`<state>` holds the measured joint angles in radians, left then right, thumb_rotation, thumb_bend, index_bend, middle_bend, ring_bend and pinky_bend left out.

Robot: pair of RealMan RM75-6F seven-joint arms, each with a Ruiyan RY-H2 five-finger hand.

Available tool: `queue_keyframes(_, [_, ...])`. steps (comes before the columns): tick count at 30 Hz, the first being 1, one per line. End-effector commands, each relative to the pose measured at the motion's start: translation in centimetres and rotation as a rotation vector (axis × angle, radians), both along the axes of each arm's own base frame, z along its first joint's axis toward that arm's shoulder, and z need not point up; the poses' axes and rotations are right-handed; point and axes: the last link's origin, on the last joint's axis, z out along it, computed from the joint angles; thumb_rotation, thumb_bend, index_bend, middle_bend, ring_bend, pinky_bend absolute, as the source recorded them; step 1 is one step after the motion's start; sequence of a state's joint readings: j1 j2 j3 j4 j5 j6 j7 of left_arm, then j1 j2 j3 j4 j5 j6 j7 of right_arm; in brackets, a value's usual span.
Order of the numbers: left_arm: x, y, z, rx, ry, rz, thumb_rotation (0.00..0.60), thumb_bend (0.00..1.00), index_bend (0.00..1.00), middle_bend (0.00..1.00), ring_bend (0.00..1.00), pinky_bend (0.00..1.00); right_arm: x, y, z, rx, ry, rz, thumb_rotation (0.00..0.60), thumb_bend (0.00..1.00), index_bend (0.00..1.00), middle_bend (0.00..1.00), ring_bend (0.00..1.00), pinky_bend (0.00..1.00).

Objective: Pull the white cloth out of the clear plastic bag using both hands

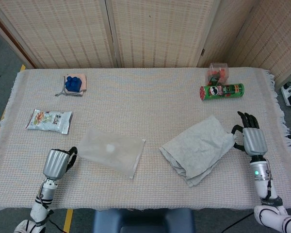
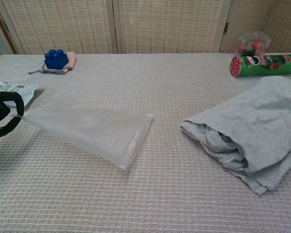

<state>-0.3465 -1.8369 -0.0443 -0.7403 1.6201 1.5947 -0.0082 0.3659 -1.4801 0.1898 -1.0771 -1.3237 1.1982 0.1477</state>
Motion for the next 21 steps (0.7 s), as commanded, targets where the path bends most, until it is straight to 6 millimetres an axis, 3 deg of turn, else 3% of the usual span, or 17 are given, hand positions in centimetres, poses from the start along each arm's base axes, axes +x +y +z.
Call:
queue_keyframes(1, [0.1,-0.3,-0.3,-0.027,0.003,0.002,0.6,0.61,0.63,1.0,1.0,1.0,-0.4,0.2,0.8,0.001,-0.017,-0.004,0.6,0.47,0.64,0.06,0.0,0.0])
queue_keyframes(3, [0.5,-0.4,-0.7,-0.049,0.006,0.01,0.6,0.46,0.47,1.0,1.0,1.0,-0.4,0.7,0.8,0.033,-0.026,0.005,0.6,0.4,0.44,0.02,0.0,0.0])
queue_keyframes(4, [0.8,-0.4,-0.8,-0.062,0.002,0.014,0.6,0.36,0.35,1.0,1.0,1.0,-0.3,1.0,0.9,0.059,-0.031,0.009,0.6,0.35,0.24,0.01,0.0,0.0])
queue_keyframes(5, [1.2,-0.5,-0.8,-0.072,-0.005,0.016,0.6,0.31,0.28,1.0,1.0,1.0,-0.2,1.2,1.1,0.074,-0.031,0.012,0.6,0.32,0.11,0.0,0.0,0.0])
queue_keyframes(7, [2.1,-0.7,-0.6,-0.11,-0.029,0.033,0.6,0.21,0.14,0.98,0.98,1.0,0.3,2.0,1.5,0.109,-0.024,0.028,0.6,0.26,0.0,0.0,0.0,0.0])
queue_keyframes(10, [3.2,-1.4,0.3,-0.216,-0.074,0.108,0.6,0.15,0.06,0.83,0.83,0.95,1.2,3.8,2.8,0.17,0.026,0.056,0.6,0.18,0.0,0.0,0.0,0.0])
queue_keyframes(11, [3.4,-1.6,0.8,-0.251,-0.076,0.134,0.6,0.14,0.05,0.76,0.75,0.87,1.6,4.6,3.3,0.188,0.049,0.059,0.6,0.15,0.0,0.0,0.0,0.0])
queue_keyframes(13, [4.2,-2.1,2.3,-0.315,-0.081,0.198,0.6,0.13,0.03,0.57,0.55,0.63,2.5,6.5,4.7,0.196,0.103,0.068,0.6,0.13,0.0,0.0,0.0,0.0])
queue_keyframes(16, [4.9,-2.6,5.0,-0.366,-0.091,0.261,0.6,0.13,0.03,0.37,0.3,0.36,4.0,9.1,6.2,0.154,0.171,0.083,0.6,0.12,0.0,0.0,0.0,0.0])
queue_keyframes(19, [4.5,-3.3,8.0,-0.322,-0.069,0.285,0.6,0.18,0.04,0.27,0.18,0.25,4.8,11.1,6.8,0.088,0.216,0.092,0.6,0.12,0.0,0.0,0.0,0.0])
queue_keyframes(21, [3.3,-4.4,9.7,-0.244,-0.072,0.287,0.6,0.2,0.05,0.24,0.15,0.22,4.7,12.2,6.6,0.046,0.222,0.085,0.6,0.12,0.0,0.0,0.0,0.0])
